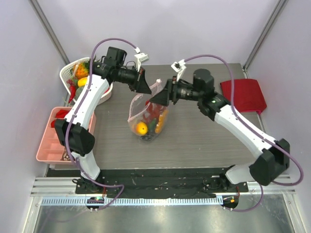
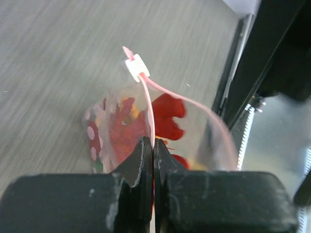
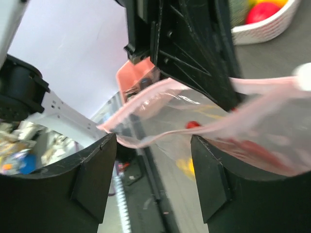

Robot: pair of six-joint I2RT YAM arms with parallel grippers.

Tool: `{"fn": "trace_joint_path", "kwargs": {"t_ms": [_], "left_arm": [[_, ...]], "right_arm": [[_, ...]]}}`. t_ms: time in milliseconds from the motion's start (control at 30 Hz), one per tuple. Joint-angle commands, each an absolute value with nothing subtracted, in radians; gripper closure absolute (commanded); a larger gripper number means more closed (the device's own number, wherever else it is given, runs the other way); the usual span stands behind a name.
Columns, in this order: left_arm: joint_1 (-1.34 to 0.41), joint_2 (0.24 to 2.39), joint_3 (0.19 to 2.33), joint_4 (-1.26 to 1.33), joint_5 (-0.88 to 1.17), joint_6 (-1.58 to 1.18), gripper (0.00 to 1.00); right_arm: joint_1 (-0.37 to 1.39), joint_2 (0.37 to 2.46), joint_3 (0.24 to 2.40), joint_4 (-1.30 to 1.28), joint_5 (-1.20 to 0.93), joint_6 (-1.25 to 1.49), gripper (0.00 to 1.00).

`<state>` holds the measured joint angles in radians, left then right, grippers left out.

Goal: Place the food in the zip-top bag and seal the zipper
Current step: Adjust the zipper food storage bag at the center of the board.

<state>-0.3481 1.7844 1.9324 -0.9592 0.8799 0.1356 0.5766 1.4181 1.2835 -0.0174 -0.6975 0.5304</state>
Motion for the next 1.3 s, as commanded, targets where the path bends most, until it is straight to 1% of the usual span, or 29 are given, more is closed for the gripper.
{"fn": "trace_joint_path", "kwargs": {"t_ms": [0, 100, 167, 300, 367, 533, 767, 800, 933, 1100, 1200, 1267], "left_arm": [[-0.289, 1.838, 2.003, -1.087, 1.035, 0.262, 1.00], [-0.279, 1.873, 2.074, -1.165, 1.055, 0.350, 1.00], [-0.279, 1.887, 2.105, -1.189, 1.054, 0.402, 1.00], [-0.279, 1.898, 2.121, -1.223, 1.075, 0.448, 1.00], [-0.279, 1.898, 2.123, -1.239, 1.088, 0.471, 1.00], [-0.282, 1.893, 2.125, -1.282, 1.095, 0.558, 1.00], [-0.291, 1.911, 2.151, -1.330, 1.106, 0.630, 1.00], [-0.293, 1.913, 2.155, -1.325, 1.106, 0.632, 1.00], [-0.298, 1.927, 2.160, -1.243, 1.123, 0.568, 1.00], [-0.333, 1.942, 2.172, -1.167, 1.184, 0.545, 1.00], [-0.342, 1.954, 2.177, -1.135, 1.229, 0.528, 1.00], [-0.342, 1.963, 2.190, -1.138, 1.273, 0.522, 1.00]], "right_arm": [[0.483, 1.257, 1.209, 0.006, -0.667, 0.263, 0.33], [0.391, 1.239, 1.167, -0.061, -0.653, 0.129, 0.38], [0.326, 1.259, 1.160, -0.069, -0.707, 0.071, 0.38], [0.308, 1.324, 1.178, -0.051, -0.817, -0.092, 0.39], [0.307, 1.373, 1.180, 0.029, -0.865, -0.120, 0.40], [0.307, 1.503, 1.250, 0.145, -0.957, -0.078, 0.41], [0.316, 1.609, 1.276, 0.454, -1.046, 0.222, 0.41], [0.319, 1.632, 1.279, 0.478, -1.064, 0.285, 0.40], [0.350, 1.658, 1.276, 0.590, -1.094, 0.394, 0.40], [0.365, 1.618, 1.220, 0.580, -1.071, 0.365, 0.41], [0.367, 1.608, 1.221, 0.459, -1.034, 0.261, 0.42], [0.367, 1.609, 1.226, 0.445, -1.017, 0.223, 0.41]]}}
